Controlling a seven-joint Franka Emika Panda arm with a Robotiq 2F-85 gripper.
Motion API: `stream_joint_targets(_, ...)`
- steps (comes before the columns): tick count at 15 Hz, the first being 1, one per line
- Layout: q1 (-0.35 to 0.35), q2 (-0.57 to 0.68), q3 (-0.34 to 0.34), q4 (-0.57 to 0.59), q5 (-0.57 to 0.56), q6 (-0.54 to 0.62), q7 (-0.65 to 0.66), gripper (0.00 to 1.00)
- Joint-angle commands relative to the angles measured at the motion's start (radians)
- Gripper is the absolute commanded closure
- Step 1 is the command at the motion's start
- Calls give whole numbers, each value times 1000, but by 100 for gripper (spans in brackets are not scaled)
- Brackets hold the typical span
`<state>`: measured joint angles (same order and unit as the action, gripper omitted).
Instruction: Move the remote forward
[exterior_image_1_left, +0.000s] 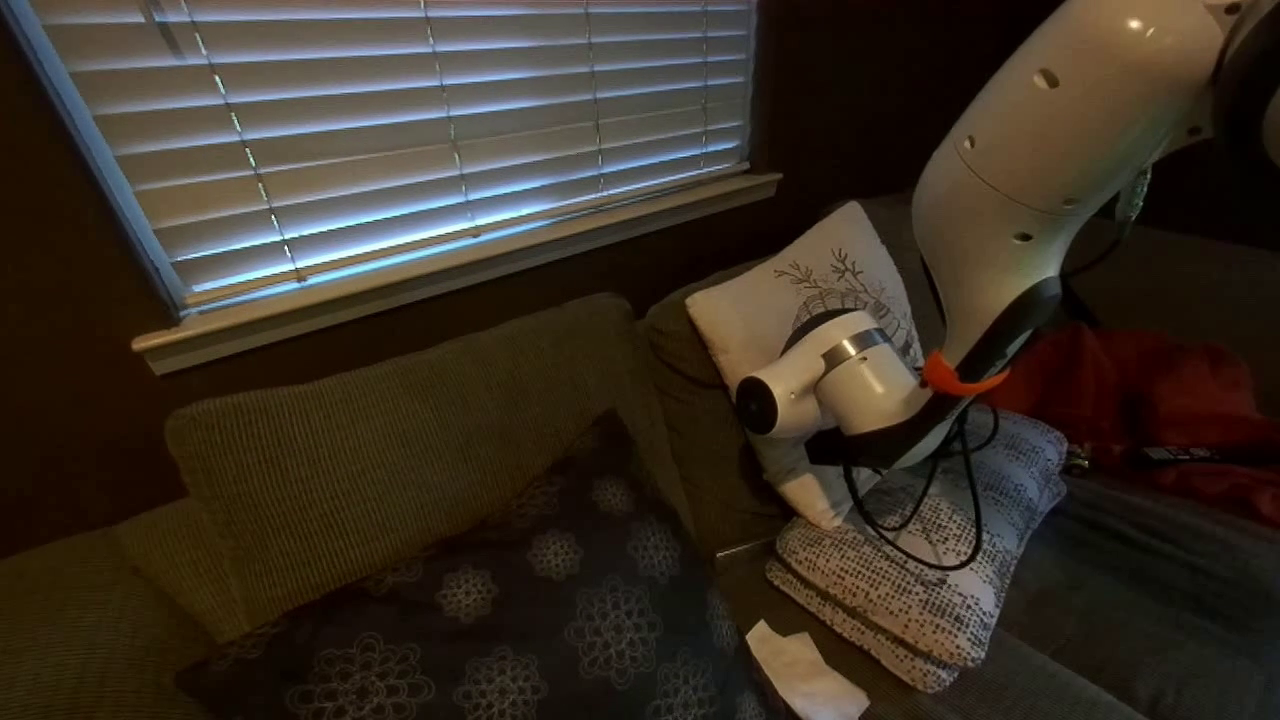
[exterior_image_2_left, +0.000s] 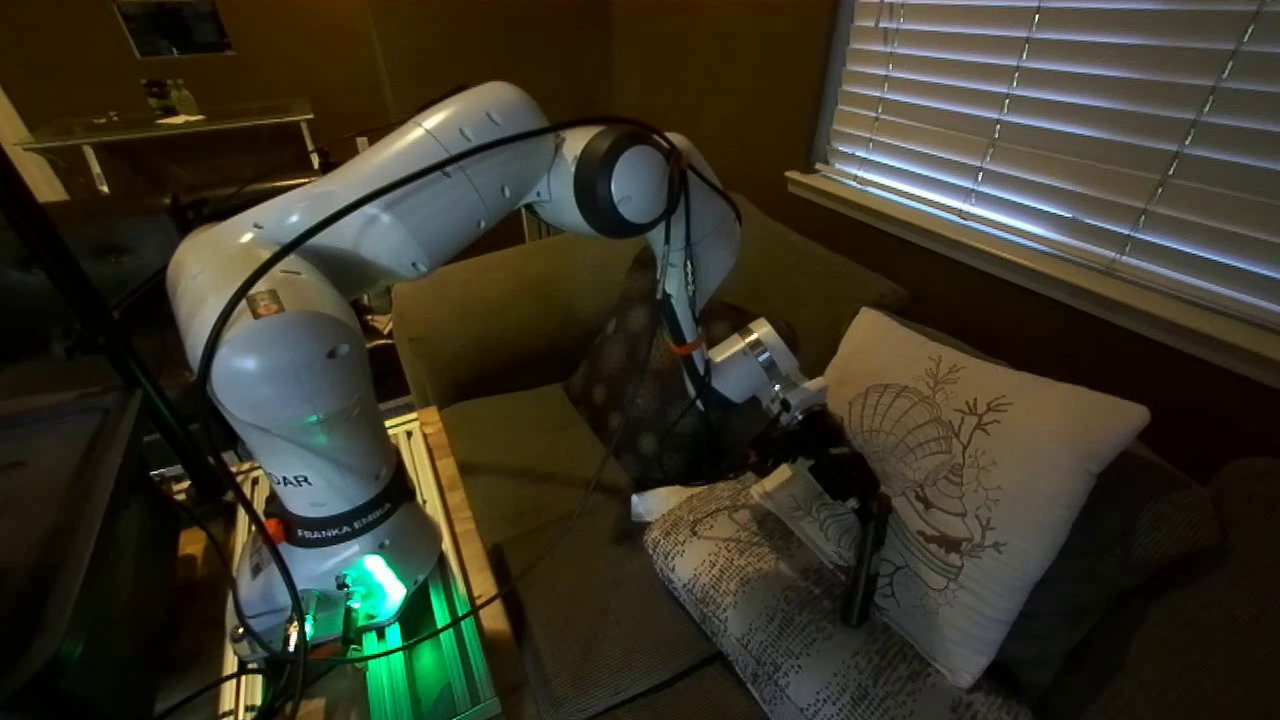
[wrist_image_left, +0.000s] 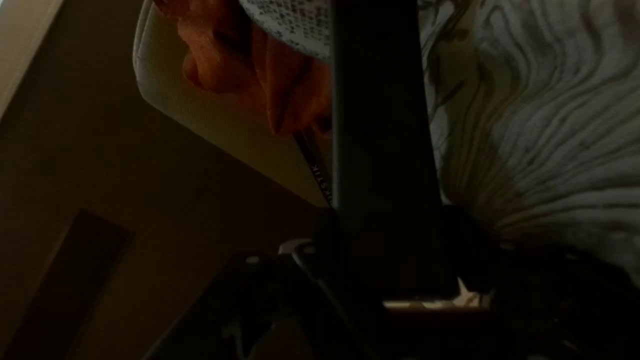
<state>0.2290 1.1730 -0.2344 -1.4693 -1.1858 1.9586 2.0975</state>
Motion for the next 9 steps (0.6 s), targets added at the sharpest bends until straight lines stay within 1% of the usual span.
stream_joint_targets(1, -44, -81, 58, -93, -60, 89, 54, 68)
stream_joint_targets(3, -56, -102, 71, -115, -62, 105, 55, 68)
stream_joint_targets(4, -62, -109, 77, -122, -59, 109, 54, 42)
stream_joint_targets(5, -68, -116, 83, -127, -58, 119, 55, 24)
stream_joint_targets(6, -74, -124, 88, -134, -57, 132, 54, 16)
stream_joint_targets(8, -84, -136, 94, -145, -61, 168, 51, 10)
stream_joint_targets(9, -88, -140, 95, -151, -60, 184, 49, 3)
